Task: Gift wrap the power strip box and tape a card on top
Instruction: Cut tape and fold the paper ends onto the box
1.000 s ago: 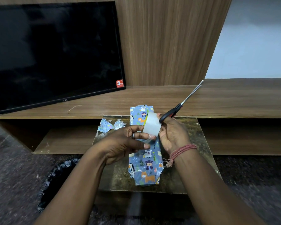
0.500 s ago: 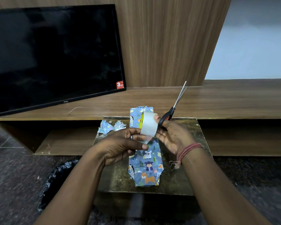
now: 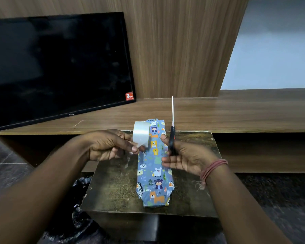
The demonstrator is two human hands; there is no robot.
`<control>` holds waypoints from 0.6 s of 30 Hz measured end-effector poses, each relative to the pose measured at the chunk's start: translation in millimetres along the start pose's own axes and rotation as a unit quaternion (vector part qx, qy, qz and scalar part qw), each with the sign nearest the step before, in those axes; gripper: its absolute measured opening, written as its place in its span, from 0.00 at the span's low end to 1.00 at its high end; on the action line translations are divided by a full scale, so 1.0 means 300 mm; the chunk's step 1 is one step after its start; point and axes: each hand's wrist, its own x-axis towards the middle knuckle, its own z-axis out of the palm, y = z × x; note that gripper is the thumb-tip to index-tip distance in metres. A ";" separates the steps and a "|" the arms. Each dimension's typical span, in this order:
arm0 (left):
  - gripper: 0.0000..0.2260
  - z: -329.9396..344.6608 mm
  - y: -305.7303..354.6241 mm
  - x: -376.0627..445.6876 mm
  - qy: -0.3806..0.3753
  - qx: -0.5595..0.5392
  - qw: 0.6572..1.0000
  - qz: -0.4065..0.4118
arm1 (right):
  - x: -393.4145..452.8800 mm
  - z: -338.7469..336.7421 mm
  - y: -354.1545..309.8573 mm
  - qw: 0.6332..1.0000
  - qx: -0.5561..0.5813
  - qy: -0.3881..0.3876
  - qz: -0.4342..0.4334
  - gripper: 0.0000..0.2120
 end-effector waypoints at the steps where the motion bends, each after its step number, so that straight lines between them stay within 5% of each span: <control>1: 0.26 -0.020 0.021 0.000 0.003 0.023 1.000 -0.013 | -0.016 -0.013 -0.008 0.999 -0.021 -0.026 0.014 0.28; 4: 0.29 -0.059 0.096 -0.005 0.013 0.092 0.995 -0.032 | -0.072 -0.082 -0.022 0.979 -0.103 -0.167 0.054 0.29; 8: 0.12 -0.021 0.216 -0.021 0.066 0.126 0.989 -0.041 | -0.101 -0.153 -0.005 0.923 -0.165 -0.337 0.083 0.33; 18: 0.17 -0.025 0.246 0.078 0.046 0.202 0.978 -0.040 | -0.048 -0.128 -0.001 0.916 -0.151 -0.367 0.055 0.36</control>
